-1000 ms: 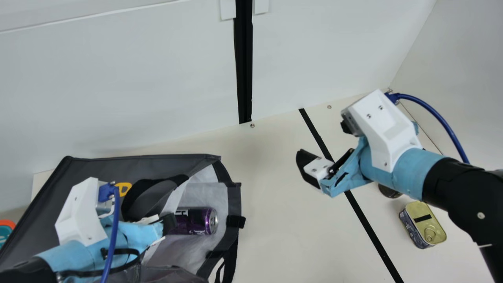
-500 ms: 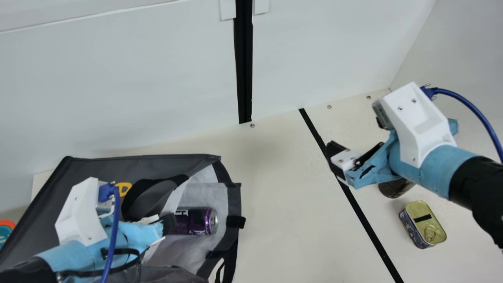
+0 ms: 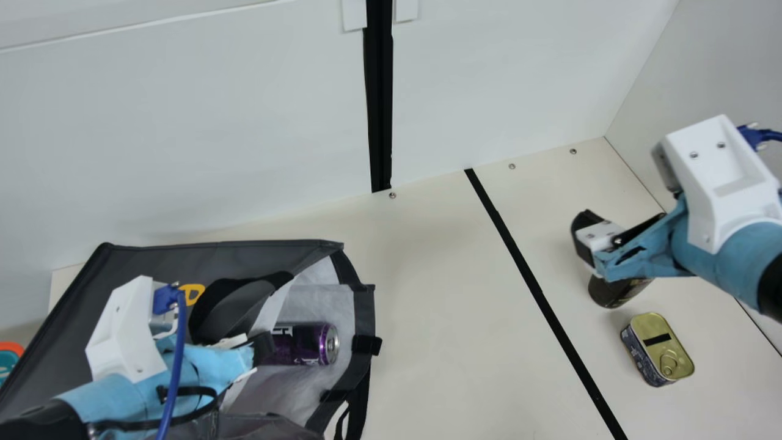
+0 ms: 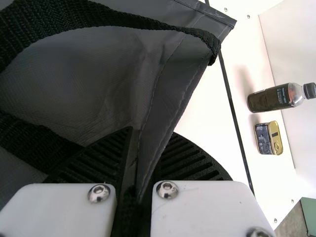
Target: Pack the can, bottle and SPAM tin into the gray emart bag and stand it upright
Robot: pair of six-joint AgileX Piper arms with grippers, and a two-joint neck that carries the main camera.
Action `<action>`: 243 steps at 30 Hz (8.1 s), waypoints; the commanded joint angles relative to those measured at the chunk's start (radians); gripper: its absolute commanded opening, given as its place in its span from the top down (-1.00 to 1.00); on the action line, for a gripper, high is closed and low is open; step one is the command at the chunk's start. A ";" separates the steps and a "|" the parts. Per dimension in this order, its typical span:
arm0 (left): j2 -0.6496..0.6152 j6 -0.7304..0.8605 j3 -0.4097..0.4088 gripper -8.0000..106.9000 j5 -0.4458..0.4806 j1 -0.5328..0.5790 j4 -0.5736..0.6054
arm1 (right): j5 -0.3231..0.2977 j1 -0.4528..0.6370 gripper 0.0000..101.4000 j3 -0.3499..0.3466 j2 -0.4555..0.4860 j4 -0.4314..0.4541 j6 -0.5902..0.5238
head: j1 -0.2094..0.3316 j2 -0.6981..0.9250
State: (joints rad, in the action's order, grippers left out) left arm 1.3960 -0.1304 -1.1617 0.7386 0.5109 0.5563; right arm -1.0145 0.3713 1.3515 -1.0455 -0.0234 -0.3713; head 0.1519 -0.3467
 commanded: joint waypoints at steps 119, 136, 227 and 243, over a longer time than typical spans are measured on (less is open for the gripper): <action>0.000 0.000 0.000 1.00 0.000 0.000 0.000 | -0.090 0.240 -0.87 0.089 -0.385 0.018 0.107 | 0.023 -0.002; 0.000 0.000 0.000 1.00 0.000 0.000 0.000 | -0.076 0.271 -0.87 0.081 -0.489 -0.038 0.090 | 0.023 -0.002; 0.000 0.000 0.000 1.00 0.000 0.000 0.000 | -0.206 -0.077 1.00 0.097 -0.350 -0.244 -0.182 | 0.023 -0.002; 0.000 0.000 0.000 1.00 0.000 0.000 0.000 | -0.206 -0.212 1.00 -0.018 -0.259 -0.324 -0.175 | 0.023 -0.002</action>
State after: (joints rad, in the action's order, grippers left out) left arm 1.3960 -0.1304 -1.1617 0.7386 0.5109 0.5563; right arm -1.2184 0.1687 1.3381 -1.3087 -0.3456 -0.5460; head 0.1519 -0.3467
